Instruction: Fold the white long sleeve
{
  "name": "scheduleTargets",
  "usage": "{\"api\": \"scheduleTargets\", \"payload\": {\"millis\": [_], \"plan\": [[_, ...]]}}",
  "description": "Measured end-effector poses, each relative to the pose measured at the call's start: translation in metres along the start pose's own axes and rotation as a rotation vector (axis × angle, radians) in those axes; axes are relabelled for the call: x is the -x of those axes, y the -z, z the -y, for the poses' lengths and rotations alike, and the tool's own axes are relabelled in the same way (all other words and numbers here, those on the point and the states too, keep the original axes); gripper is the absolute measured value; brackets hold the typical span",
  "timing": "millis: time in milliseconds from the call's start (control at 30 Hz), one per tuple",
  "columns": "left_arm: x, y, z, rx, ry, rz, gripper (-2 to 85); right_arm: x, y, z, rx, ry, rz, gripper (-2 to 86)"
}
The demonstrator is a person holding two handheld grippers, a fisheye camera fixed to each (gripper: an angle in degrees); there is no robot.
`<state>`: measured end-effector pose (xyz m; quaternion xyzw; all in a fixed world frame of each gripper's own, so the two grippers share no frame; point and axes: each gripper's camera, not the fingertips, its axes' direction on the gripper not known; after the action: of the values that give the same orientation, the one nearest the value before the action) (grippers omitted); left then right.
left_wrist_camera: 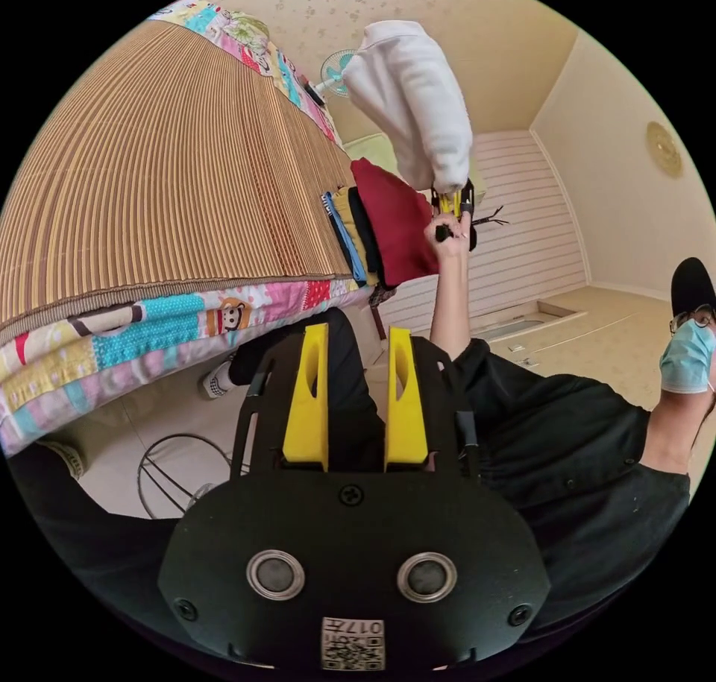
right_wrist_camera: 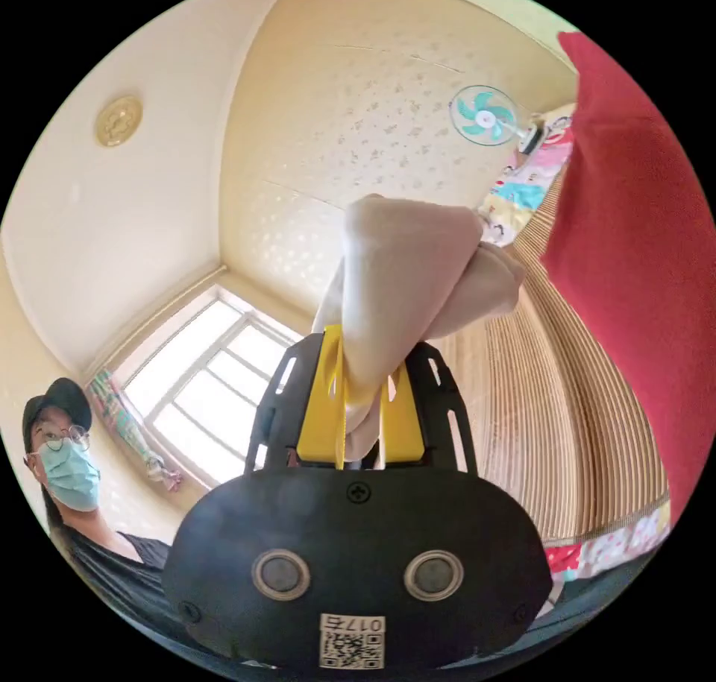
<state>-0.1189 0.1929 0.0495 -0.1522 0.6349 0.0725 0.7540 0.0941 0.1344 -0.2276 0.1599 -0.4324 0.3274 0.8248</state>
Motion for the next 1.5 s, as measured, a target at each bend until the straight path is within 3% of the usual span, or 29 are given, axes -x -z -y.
{"api": "scheduleTargets", "payload": {"millis": [67, 133, 267, 400, 433, 500, 533, 633, 700, 767, 833, 1000, 1067, 1267, 1500], "plan": [[-0.001, -0.002, 0.002, 0.018, -0.002, 0.012, 12.0, -0.036, -0.041, -0.036, 0.101, -0.065, -0.532, 7.0], [-0.001, -0.001, 0.003, 0.025, -0.002, 0.018, 12.1, -0.017, -0.053, -0.06, 0.136, 0.079, -0.756, 7.4], [0.008, 0.003, 0.001, 0.024, 0.009, 0.052, 12.1, 0.086, -0.055, -0.087, -0.133, 0.57, -1.088, 6.7], [0.02, -0.008, 0.009, 0.057, 0.025, 0.028, 12.5, 0.068, -0.065, -0.012, -0.192, 0.572, -1.495, 6.8], [0.019, -0.014, 0.014, 0.069, 0.018, 0.005, 12.7, 0.034, -0.069, 0.024, -0.054, 0.533, -1.532, 6.2], [0.012, -0.022, 0.021, 0.089, -0.006, -0.004, 12.8, 0.005, -0.059, 0.061, -0.03, 0.494, -1.436, 4.9], [0.006, -0.027, 0.026, 0.099, -0.028, 0.005, 12.8, -0.007, -0.062, 0.083, -0.038, 0.514, -1.505, 4.0], [-0.01, -0.039, 0.032, 0.119, -0.082, 0.031, 12.9, -0.035, -0.085, 0.142, -0.024, 0.491, -1.865, 1.8], [-0.014, -0.051, 0.035, 0.151, -0.105, 0.027, 13.0, -0.052, -0.086, 0.171, 0.047, 0.46, -1.848, 1.2], [-0.013, -0.073, 0.038, 0.206, -0.107, 0.017, 13.0, -0.065, -0.073, 0.2, 0.103, 0.377, -1.644, 0.7], [-0.009, -0.089, 0.042, 0.24, -0.087, 0.002, 13.2, -0.073, -0.074, 0.206, 0.099, 0.366, -1.606, 0.5], [-0.007, -0.122, 0.049, 0.3, -0.077, -0.023, 13.3, -0.103, -0.089, 0.221, 0.061, 0.325, -1.709, 0.3], [-0.009, -0.131, 0.051, 0.328, -0.085, -0.009, 13.2, -0.104, -0.107, 0.242, 0.132, 0.308, -1.745, 0.2], [0.007, -0.124, 0.042, 0.318, -0.026, 0.027, 12.8, -0.126, -0.167, 0.252, 0.142, 0.421, -1.94, 0.2], [0.006, -0.087, 0.049, 0.197, -0.009, 0.029, 12.8, -0.115, -0.137, 0.272, 0.147, 0.397, -1.867, 0.1]]}}
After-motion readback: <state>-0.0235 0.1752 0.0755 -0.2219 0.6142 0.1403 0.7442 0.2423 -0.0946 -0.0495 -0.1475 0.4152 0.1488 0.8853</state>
